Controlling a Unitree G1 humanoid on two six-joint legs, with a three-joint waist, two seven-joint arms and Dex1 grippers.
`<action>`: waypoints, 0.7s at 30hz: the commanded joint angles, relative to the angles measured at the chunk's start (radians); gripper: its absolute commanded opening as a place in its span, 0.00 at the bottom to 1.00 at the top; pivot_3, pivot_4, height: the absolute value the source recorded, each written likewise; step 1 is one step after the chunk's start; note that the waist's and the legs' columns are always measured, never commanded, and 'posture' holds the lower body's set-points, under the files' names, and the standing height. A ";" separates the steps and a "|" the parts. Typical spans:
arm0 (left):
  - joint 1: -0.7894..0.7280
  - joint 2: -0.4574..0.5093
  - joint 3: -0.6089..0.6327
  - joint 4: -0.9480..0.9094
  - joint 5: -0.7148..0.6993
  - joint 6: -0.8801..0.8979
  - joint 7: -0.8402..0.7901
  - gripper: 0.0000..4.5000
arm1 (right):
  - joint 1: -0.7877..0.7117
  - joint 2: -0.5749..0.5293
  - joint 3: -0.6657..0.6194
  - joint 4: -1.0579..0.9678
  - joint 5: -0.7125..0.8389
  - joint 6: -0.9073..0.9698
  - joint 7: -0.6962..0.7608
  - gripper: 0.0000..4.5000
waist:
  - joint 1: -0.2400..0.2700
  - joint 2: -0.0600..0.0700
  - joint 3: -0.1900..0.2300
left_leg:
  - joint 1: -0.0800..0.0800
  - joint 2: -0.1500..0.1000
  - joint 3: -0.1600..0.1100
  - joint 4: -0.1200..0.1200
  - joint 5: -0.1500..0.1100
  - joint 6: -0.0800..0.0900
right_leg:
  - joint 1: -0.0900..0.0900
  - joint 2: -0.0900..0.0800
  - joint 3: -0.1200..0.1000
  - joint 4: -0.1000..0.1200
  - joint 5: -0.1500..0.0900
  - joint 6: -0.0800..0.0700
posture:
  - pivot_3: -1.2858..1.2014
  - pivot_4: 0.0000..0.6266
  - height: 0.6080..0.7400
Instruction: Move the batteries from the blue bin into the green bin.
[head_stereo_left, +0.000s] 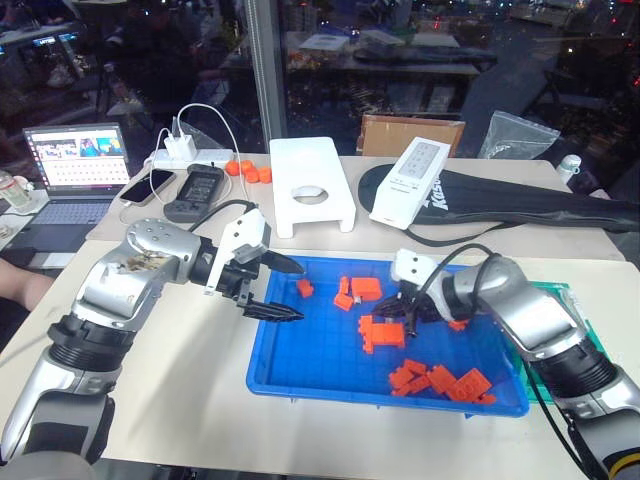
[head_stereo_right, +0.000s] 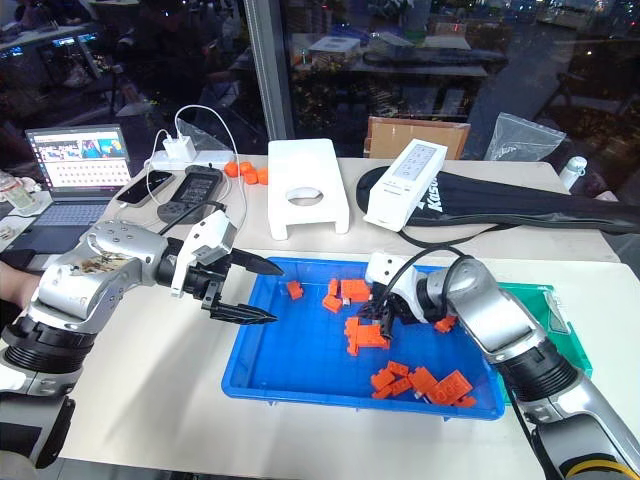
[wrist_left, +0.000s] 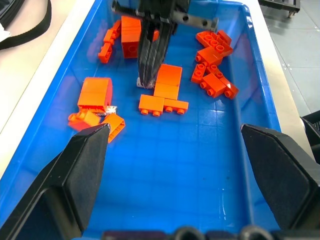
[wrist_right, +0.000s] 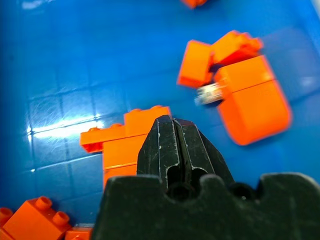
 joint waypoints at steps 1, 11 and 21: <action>-0.013 0.010 0.016 -0.018 -0.008 -0.014 -0.004 1.00 | -0.005 -0.049 -0.088 -0.074 0.049 0.052 0.019 0.17 | 0.001 0.000 0.000 | 0.000 0.000 0.000 0.000 0.000 0.000 | 0.000 0.000 0.000 0.000 0.000 0.000 | 0.52 0.24 0.74; -0.024 0.007 0.006 0.000 0.001 -0.026 -0.017 1.00 | 0.131 -0.135 -0.030 -0.162 0.021 0.003 0.046 0.69 | -0.001 0.000 0.000 | 0.000 0.000 0.000 0.000 0.000 0.000 | 0.000 0.000 0.000 -0.001 -0.001 0.001 | 0.52 0.24 0.74; -0.030 0.011 0.004 0.008 0.015 -0.033 -0.028 1.00 | 0.130 -0.089 0.007 -0.105 -0.045 -0.074 0.018 0.58 | -0.001 0.000 0.000 | 0.000 0.000 0.000 0.000 0.000 0.000 | 0.000 0.000 0.000 0.000 -0.001 0.001 | 0.52 0.24 0.74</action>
